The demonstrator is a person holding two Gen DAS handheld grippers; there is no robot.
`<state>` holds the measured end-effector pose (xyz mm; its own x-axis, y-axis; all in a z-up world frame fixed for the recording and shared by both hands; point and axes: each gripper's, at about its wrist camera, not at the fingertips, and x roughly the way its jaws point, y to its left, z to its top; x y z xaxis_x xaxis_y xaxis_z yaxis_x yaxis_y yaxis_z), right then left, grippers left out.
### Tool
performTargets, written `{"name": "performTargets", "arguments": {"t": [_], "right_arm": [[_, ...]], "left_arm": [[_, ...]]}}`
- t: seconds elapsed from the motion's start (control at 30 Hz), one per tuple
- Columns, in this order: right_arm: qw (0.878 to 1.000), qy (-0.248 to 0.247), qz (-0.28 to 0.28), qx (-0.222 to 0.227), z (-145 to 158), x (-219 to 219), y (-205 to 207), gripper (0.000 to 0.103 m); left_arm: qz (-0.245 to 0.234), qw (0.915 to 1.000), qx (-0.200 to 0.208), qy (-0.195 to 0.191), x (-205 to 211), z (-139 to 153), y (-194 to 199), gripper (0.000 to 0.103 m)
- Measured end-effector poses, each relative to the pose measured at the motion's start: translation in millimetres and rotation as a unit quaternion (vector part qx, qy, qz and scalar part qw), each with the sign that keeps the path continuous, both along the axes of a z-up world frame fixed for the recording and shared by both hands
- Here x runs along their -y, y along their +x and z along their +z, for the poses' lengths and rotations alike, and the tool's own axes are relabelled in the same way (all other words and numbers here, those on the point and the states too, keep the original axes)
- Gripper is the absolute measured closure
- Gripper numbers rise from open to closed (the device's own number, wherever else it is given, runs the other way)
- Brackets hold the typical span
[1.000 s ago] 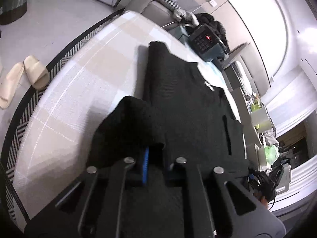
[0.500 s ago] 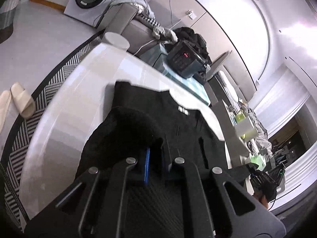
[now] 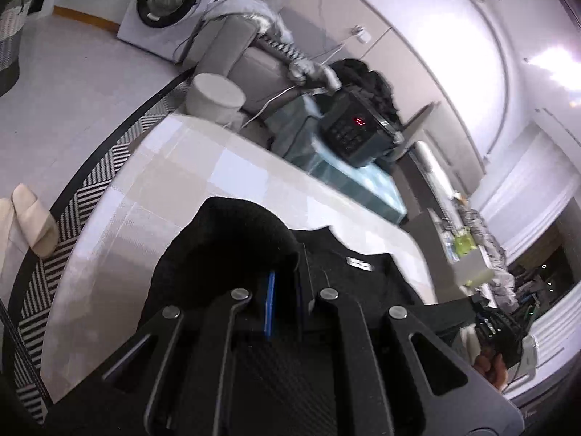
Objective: Fold small clothes
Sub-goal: 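Lift the held edge with both grippers and fold it over the sweater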
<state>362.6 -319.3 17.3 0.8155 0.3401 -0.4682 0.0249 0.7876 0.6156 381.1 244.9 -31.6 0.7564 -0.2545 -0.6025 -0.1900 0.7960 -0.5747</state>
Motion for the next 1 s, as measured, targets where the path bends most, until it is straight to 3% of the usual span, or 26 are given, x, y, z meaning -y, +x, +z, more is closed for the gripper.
{"name": "performTargets", "arguments": {"t": [0.23,0.43,0.57,0.63,0.67,0.73,0.77,0.8,0.93,1.0], "right_arm": [[0.999,-0.007,-0.011,-0.039,-33.6,-2.7,40.4,0.096],[0.999,-0.002,-0.023,-0.039,-37.7,-1.8,65.6,0.096],[0.998,-0.006,-0.034,-0.053,-41.8,-5.3,88.3,0.096],[0.996,-0.007,-0.034,-0.088,-49.6,-6.3,100.6,0.088],[0.994,-0.008,-0.034,-0.100,-50.8,-6.3,99.9,0.080],[0.994,-0.007,-0.034,-0.101,-50.4,-2.5,94.6,0.073],[0.995,-0.019,-0.036,-0.095,-46.4,-0.9,87.0,0.065],[0.995,-0.026,-0.038,-0.089,-43.2,0.9,79.8,0.062],[0.995,-0.019,-0.011,-0.096,-40.5,5.7,61.2,0.059],[0.994,-0.004,0.021,-0.106,-45.0,-0.3,57.5,0.059]], "left_arm": [[0.004,0.9995,-0.029,-0.013,-4.6,-42.4,29.7,0.097],[0.009,0.9997,-0.022,-0.009,-5.8,-39.6,55.8,0.097],[0.026,0.9981,-0.055,-0.003,-5.9,-46.9,81.1,0.096],[0.025,0.9967,-0.077,0.001,-4.0,-51.3,87.2,0.093],[0.023,0.9966,-0.078,0.001,-4.0,-52.6,87.5,0.086],[0.032,0.9972,-0.065,0.021,-3.7,-45.8,76.8,0.063],[0.042,0.9970,-0.057,0.031,-5.0,-41.6,69.9,0.044],[0.050,0.9970,-0.048,0.036,-7.1,-38.2,62.9,0.036],[0.036,0.9976,-0.047,0.037,-8.9,-27.1,39.9,0.036],[0.005,0.9981,-0.050,0.036,2.9,-26.9,33.8,0.036]]}}
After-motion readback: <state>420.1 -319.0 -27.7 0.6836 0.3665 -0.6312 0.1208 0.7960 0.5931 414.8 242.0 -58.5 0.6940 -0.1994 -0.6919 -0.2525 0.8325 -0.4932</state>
